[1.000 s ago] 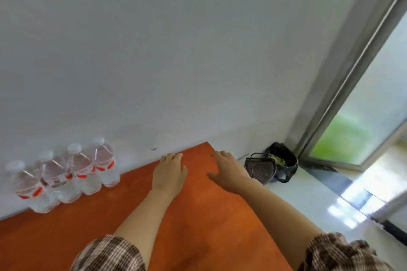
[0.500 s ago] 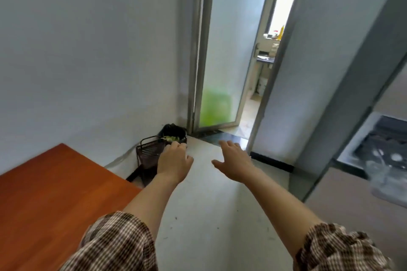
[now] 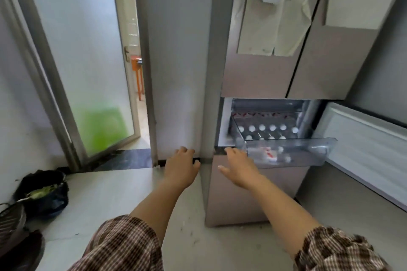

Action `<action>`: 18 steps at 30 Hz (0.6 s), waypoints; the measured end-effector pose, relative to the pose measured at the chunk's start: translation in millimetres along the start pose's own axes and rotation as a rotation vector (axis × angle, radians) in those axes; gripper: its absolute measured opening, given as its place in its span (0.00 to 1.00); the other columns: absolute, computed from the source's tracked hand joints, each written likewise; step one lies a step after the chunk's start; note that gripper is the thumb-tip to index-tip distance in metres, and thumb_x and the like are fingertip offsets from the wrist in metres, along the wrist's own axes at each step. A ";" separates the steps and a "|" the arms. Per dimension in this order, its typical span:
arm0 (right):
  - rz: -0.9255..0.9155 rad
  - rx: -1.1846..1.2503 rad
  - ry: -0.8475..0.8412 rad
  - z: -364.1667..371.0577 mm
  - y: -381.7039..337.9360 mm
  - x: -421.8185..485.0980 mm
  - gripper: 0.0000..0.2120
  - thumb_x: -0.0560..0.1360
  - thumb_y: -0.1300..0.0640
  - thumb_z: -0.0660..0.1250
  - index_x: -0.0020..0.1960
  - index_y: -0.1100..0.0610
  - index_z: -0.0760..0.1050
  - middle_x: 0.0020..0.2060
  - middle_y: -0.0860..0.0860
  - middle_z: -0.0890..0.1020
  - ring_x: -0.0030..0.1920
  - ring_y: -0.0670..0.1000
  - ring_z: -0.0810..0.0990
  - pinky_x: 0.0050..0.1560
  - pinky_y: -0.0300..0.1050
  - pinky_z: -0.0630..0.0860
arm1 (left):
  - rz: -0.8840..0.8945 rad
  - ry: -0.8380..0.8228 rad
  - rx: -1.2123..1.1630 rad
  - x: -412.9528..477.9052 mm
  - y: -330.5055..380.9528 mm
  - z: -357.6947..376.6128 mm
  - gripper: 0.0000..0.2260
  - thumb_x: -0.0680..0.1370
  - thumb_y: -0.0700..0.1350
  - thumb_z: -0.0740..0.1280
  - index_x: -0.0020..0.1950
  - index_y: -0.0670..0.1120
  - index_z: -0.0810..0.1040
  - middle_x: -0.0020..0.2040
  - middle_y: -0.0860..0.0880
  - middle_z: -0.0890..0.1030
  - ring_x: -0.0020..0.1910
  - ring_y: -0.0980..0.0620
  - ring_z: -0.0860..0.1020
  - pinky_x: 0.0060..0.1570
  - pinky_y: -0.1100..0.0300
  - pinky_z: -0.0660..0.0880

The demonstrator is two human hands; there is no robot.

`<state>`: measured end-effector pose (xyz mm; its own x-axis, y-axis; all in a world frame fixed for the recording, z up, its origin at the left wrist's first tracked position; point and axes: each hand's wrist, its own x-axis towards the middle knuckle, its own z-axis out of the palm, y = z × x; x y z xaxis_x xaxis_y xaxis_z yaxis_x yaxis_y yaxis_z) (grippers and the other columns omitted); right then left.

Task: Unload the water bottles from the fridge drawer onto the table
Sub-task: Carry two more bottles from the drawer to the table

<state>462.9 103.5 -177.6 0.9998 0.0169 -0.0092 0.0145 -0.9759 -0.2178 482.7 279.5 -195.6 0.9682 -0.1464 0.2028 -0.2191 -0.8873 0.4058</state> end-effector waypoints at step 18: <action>0.220 0.055 -0.003 -43.7 279.3 188.5 0.21 0.77 0.48 0.64 0.67 0.56 0.69 0.63 0.56 0.75 0.64 0.58 0.73 0.60 0.55 0.72 | 0.334 -0.280 -0.061 249.3 186.6 170.4 0.20 0.78 0.50 0.62 0.70 0.49 0.70 0.67 0.48 0.73 0.67 0.47 0.68 0.62 0.52 0.71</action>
<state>655.9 -175.4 -197.5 0.9788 -0.1942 -0.0647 -0.2044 -0.9429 -0.2631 703.7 2.9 -221.2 0.8364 -0.5414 0.0855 -0.5242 -0.7447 0.4130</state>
